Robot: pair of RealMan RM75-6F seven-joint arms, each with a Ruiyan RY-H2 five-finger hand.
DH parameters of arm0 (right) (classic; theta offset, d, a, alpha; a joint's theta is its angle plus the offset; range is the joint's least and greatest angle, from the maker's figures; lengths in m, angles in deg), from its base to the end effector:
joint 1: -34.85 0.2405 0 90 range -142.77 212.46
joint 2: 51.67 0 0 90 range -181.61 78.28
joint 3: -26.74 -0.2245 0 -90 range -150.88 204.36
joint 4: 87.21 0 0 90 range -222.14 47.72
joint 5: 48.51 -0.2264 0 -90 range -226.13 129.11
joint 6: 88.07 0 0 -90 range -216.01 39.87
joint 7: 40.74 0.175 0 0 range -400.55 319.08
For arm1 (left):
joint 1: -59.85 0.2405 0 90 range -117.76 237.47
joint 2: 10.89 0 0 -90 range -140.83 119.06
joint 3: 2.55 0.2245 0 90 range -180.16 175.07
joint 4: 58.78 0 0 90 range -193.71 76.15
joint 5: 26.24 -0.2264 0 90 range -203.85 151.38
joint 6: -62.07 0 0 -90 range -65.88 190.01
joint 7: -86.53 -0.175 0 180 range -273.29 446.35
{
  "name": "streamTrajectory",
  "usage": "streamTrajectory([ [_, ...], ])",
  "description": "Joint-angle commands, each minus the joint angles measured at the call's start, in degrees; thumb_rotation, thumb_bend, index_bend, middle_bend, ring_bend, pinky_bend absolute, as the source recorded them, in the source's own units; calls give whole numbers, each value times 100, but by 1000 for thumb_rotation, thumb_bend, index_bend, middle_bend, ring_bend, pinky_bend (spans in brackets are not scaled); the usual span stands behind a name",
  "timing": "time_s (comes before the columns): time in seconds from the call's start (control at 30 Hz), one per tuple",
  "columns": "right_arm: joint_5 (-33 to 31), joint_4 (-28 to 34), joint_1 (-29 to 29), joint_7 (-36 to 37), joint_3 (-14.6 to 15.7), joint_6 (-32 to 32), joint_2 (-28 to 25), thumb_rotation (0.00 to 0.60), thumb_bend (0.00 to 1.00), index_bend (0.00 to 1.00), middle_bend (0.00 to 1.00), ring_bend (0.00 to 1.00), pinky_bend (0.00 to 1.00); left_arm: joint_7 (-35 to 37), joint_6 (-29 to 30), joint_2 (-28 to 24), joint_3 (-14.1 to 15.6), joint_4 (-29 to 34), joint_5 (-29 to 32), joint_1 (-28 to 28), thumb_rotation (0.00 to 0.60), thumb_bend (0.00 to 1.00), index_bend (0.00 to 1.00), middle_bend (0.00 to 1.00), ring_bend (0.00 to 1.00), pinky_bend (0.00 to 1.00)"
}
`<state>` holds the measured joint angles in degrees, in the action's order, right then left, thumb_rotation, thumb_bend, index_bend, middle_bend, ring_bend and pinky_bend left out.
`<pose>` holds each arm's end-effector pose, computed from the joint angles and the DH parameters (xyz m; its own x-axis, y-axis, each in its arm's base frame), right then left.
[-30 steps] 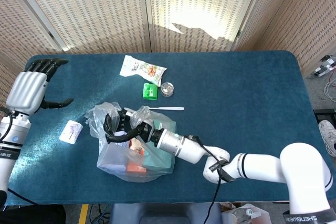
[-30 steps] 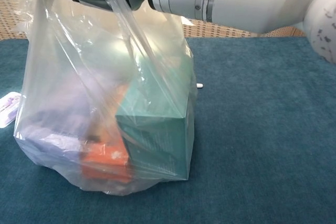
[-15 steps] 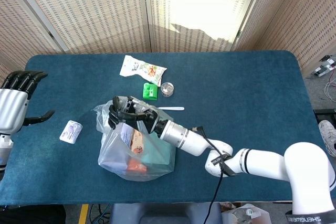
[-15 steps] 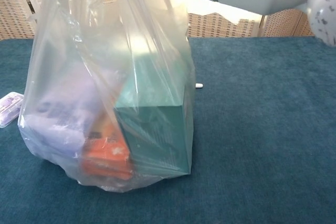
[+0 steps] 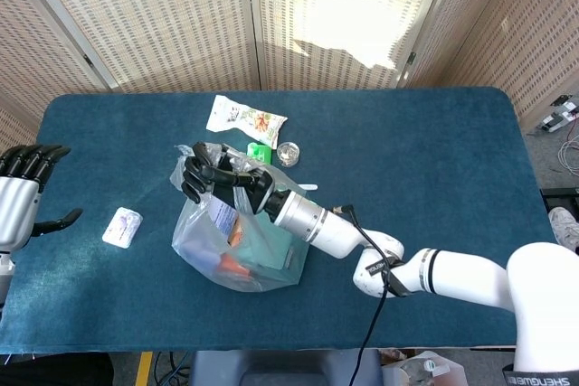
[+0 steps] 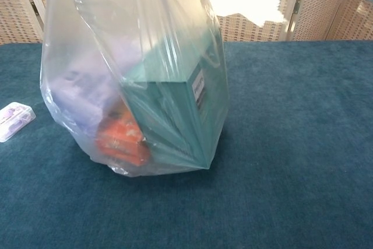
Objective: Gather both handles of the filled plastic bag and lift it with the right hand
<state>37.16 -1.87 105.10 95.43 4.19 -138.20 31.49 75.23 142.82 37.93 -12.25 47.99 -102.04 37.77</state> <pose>0.1395 -0.3595 0.0140 -0.5271 -0.6307 -0.5695 0.0852 0.6276 -0.7739 -0.1921 0.3026 0.1980 0.5235 -0.1751 0.8339 0.8275 -0.1289 -0.5465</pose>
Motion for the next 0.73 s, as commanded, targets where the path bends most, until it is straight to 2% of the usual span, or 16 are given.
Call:
streamTrajectory([
  [0.03,15,89,16,-2,-80,-19,-94,600,217,696,733,665,659,-4,-70,59,62,-62,9,42,600,115,173,164,133,104],
  [0.47,-56,319,121,-51,-435,-10,-467,600,218,697,733,665,658,-74,-68,380,347,-233,-31,388,600,115,173,164,133,104],
  [0.73,-120,466,82,-101,-500,-54,-553,600,218,701,736,665,658,-63,-91,415,390,-216,-36,499,600,115,172,164,133,104],
])
